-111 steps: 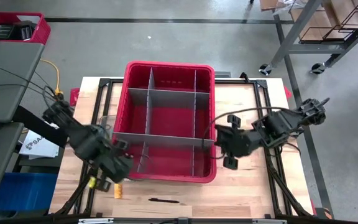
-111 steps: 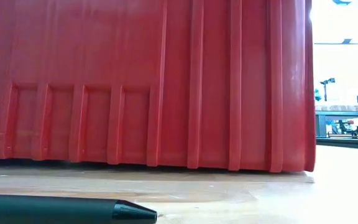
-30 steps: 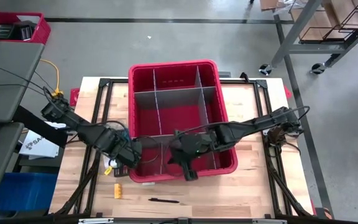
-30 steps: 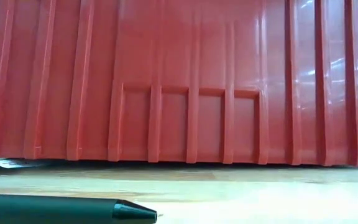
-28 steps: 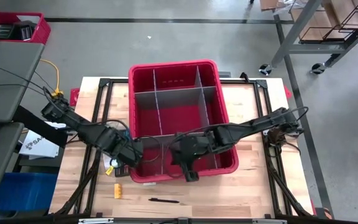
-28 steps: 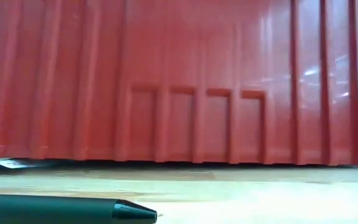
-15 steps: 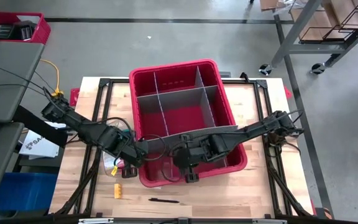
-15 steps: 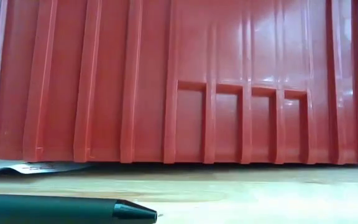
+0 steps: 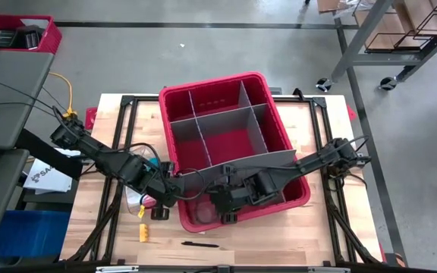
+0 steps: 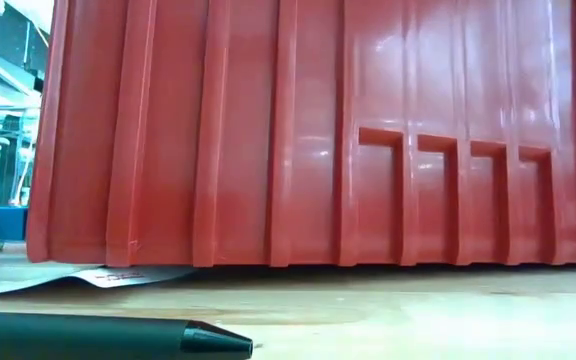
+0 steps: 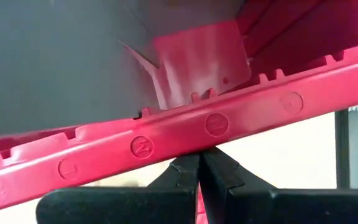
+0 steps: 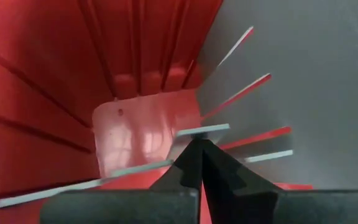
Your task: Sort Items/Unsort Items
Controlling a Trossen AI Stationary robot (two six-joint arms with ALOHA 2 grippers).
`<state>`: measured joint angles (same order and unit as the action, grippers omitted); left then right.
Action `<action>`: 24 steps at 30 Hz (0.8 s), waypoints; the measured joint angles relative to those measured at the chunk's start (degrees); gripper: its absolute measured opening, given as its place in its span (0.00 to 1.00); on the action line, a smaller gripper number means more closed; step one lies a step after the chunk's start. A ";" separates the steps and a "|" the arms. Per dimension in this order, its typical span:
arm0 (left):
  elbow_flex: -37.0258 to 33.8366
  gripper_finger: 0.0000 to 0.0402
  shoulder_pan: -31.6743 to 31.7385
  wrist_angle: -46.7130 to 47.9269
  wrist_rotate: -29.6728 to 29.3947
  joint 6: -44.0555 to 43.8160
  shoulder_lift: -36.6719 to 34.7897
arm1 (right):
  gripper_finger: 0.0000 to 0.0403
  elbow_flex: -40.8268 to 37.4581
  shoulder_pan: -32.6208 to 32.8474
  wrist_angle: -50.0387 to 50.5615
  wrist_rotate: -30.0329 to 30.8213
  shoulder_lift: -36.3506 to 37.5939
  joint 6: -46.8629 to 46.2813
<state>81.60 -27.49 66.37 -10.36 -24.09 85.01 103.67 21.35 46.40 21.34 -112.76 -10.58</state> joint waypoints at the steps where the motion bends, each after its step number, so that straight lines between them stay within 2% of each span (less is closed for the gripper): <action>1: 0.00 0.00 0.00 0.18 -0.06 0.36 0.00 | 0.00 0.09 0.09 0.12 -0.06 -0.24 -0.51; 7: 0.00 0.00 0.04 0.46 -0.84 3.16 0.00 | 0.00 0.61 0.96 1.40 0.48 -0.27 -1.45; 12: 0.02 0.00 0.07 0.21 -2.24 3.27 0.00 | 0.00 4.26 1.32 6.37 2.86 0.11 0.98; 24: 0.09 0.00 0.13 -0.17 -3.58 0.13 0.00 | 0.00 3.35 1.02 13.96 14.68 0.19 0.34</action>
<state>81.69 -27.35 66.20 -13.94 -23.97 85.01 107.02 22.38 60.36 36.02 -112.57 -10.24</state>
